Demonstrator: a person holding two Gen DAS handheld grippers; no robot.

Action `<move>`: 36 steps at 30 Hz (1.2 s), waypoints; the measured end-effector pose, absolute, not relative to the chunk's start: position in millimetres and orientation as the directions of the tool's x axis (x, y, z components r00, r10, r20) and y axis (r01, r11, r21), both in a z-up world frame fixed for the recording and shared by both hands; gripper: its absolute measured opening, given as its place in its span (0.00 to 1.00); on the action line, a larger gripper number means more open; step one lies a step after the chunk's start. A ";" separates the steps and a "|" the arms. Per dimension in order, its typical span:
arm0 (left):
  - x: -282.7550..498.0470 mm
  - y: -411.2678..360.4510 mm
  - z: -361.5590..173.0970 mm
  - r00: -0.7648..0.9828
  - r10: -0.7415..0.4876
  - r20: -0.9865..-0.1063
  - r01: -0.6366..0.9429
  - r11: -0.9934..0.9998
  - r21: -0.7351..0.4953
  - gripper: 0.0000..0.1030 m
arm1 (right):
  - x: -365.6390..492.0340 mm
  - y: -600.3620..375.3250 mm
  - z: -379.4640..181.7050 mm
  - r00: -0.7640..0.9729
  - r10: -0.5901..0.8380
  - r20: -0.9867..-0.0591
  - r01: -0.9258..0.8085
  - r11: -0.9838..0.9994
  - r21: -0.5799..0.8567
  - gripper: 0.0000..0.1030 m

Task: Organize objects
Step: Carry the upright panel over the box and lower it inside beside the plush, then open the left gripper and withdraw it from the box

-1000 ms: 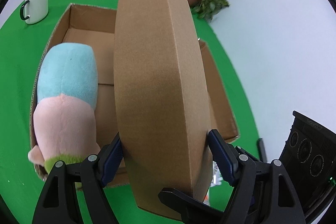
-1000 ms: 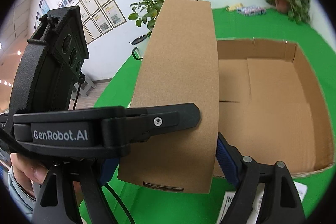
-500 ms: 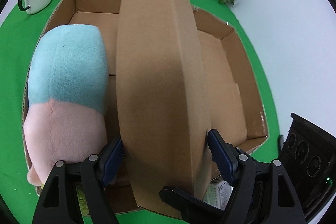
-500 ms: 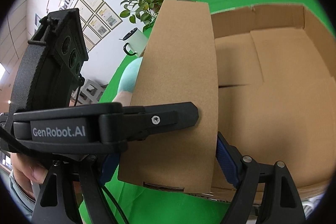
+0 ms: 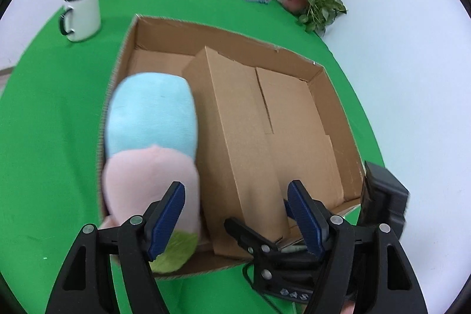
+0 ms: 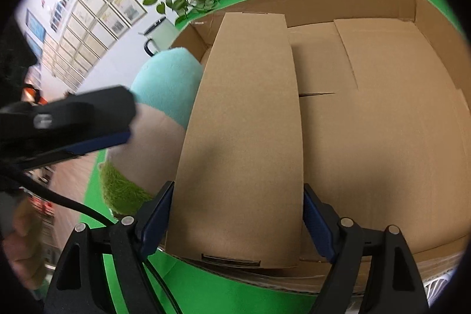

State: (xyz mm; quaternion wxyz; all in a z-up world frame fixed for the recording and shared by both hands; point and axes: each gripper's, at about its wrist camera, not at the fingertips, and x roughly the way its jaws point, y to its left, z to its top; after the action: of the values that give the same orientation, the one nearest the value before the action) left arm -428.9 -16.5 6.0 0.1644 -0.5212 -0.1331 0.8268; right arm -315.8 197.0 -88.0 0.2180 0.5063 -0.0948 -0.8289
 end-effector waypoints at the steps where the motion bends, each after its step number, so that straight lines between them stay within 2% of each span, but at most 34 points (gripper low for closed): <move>1: -422.9 -18.6 10.9 -0.415 0.402 -0.816 -0.141 -0.915 -0.379 0.69 | -317.3 194.5 -87.6 -0.389 -0.452 -0.802 0.268 -0.889 0.371 0.81; 5: -397.8 -28.4 25.5 -0.490 0.358 -0.795 -0.148 -0.933 -0.330 0.69 | -311.4 183.9 -81.2 -0.354 -0.486 -0.799 0.323 -0.865 0.383 0.88; 8: -374.3 -34.5 33.7 -0.558 0.301 -0.773 -0.149 -0.953 -0.264 0.69 | -300.3 180.5 -67.7 -0.406 -0.467 -0.785 0.351 -0.873 0.338 0.88; 12: -342.4 -39.8 42.2 -0.645 0.236 -0.727 -0.132 -0.971 -0.198 0.69 | -265.8 192.1 -39.0 -0.550 -0.399 -0.733 0.381 -0.902 0.205 0.88; 16: -314.2 -40.9 41.5 -0.708 0.184 -0.682 -0.105 -0.982 -0.156 0.73 | -225.7 213.6 -22.7 -0.680 -0.303 -0.668 0.338 -0.938 0.082 0.88; 20: -284.0 -29.4 43.3 -0.762 0.108 -0.638 -0.076 -0.994 -0.078 0.77 | -198.2 247.2 -20.1 -0.714 -0.284 -0.640 0.284 -0.953 0.107 0.88; 24: -264.3 -16.2 45.0 -0.784 0.099 -0.612 -0.065 -0.995 -0.078 0.83 | -189.1 272.9 -19.0 -0.709 -0.292 -0.642 0.245 -0.956 0.163 0.88; 36: -219.5 25.5 59.0 -0.826 0.040 -0.562 -0.043 -0.999 -0.008 0.83 | -166.5 300.9 -25.6 -0.705 -0.280 -0.651 0.209 -0.960 0.186 0.88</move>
State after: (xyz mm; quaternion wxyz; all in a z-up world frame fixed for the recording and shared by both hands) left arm -219.5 25.5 59.0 0.0218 -0.2938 0.0026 0.9556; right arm -166.5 300.9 -25.6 0.1325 0.3602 -0.0491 -0.9221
